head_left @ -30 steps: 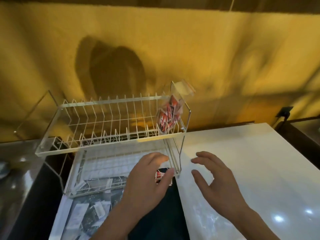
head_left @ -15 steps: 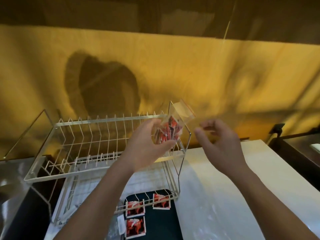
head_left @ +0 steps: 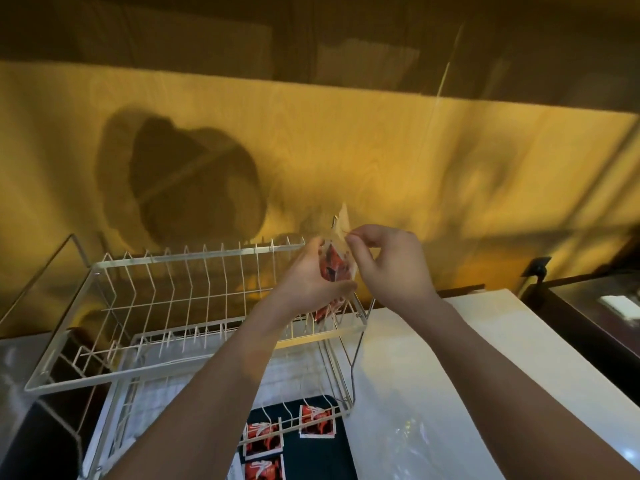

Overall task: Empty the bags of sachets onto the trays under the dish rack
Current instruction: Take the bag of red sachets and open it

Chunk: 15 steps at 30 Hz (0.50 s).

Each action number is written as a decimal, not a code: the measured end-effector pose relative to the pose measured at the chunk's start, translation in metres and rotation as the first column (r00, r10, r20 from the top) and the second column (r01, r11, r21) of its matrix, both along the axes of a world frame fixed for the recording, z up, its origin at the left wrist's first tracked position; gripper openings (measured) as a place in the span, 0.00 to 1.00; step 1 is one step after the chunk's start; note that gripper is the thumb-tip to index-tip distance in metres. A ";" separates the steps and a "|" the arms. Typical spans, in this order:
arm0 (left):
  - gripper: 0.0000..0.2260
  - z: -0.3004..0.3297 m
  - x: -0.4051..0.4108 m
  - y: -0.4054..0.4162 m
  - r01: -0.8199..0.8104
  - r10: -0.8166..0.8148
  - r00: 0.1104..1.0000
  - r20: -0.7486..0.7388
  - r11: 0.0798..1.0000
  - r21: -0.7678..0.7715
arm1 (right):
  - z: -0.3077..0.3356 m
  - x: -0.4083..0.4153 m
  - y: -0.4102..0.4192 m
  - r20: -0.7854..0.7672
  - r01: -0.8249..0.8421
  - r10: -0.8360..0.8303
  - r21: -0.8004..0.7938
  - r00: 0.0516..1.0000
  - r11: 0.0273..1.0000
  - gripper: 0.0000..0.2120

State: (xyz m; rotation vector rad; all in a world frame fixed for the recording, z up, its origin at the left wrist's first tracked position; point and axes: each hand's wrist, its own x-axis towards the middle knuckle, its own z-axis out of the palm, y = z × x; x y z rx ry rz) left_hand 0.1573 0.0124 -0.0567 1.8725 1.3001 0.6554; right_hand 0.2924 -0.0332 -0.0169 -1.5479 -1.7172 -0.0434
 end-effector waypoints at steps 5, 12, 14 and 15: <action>0.51 -0.005 -0.013 -0.006 -0.065 0.063 0.994 0.094 0.998 0.016 | 0.007 -0.019 -0.001 -0.043 -0.056 0.059 0.064 0.997 0.996 0.12; 0.44 0.010 -0.031 -0.020 -0.196 0.165 0.925 0.342 0.979 0.058 | 0.030 -0.047 -0.021 -0.235 -0.116 0.175 0.243 0.956 0.963 0.09; 0.46 0.018 -0.034 -0.027 -0.216 0.167 0.904 0.393 0.973 0.082 | 0.041 -0.052 -0.031 -0.304 -0.125 0.216 0.291 0.928 0.948 0.09; 0.47 0.023 -0.035 -0.031 -0.218 0.156 0.897 0.413 0.970 0.105 | 0.046 -0.055 -0.037 -0.338 -0.137 0.244 0.312 0.909 0.940 0.08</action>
